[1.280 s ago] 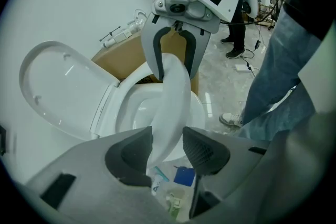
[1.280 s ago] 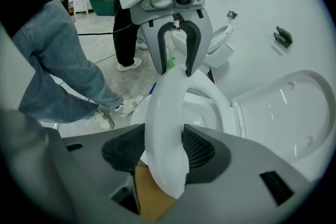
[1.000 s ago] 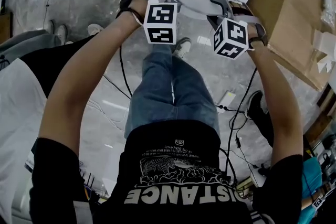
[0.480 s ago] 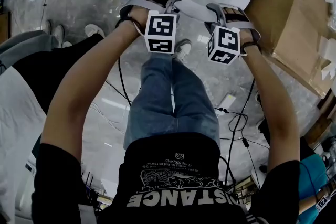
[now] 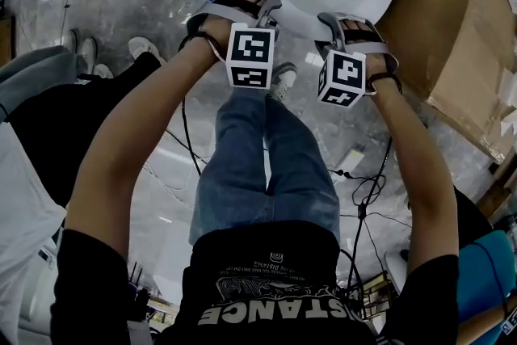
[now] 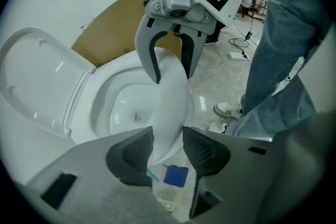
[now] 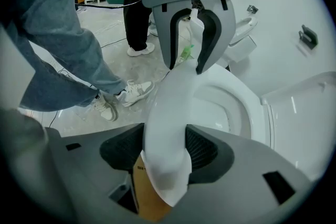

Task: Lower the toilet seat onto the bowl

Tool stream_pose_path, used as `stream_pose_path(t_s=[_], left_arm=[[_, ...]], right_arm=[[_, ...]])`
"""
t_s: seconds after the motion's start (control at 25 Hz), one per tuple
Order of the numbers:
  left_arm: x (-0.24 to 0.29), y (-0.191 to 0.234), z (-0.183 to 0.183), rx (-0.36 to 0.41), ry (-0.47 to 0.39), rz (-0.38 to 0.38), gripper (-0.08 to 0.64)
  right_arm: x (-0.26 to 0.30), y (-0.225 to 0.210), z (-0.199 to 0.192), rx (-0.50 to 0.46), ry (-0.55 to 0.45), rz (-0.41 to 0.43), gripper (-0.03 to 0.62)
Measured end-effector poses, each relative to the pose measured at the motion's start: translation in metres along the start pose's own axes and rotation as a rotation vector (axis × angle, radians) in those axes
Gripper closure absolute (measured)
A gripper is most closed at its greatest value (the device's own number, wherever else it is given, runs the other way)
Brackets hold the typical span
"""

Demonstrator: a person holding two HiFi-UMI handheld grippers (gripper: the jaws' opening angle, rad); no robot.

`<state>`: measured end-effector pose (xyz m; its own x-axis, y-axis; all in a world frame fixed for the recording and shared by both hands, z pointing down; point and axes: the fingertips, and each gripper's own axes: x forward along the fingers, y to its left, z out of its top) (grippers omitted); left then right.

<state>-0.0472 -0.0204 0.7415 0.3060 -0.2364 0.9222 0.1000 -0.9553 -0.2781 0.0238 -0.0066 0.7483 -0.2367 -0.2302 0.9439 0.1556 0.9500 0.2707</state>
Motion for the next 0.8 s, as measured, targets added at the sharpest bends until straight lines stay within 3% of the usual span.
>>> stream_pose_path(t_s=[0.52, 0.8], left_arm=[[0.029, -0.009, -0.008, 0.004, 0.018, -0.042, 0.382], [0.033, -0.011, -0.009, 0.000, 0.025, -0.086, 0.382]], right_arm=[[0.028, 0.009, -0.006, 0.052, 0.019, 0.106, 0.345], [0.023, 0.006, -0.004, 0.179, 0.006, 0.206, 0.345]])
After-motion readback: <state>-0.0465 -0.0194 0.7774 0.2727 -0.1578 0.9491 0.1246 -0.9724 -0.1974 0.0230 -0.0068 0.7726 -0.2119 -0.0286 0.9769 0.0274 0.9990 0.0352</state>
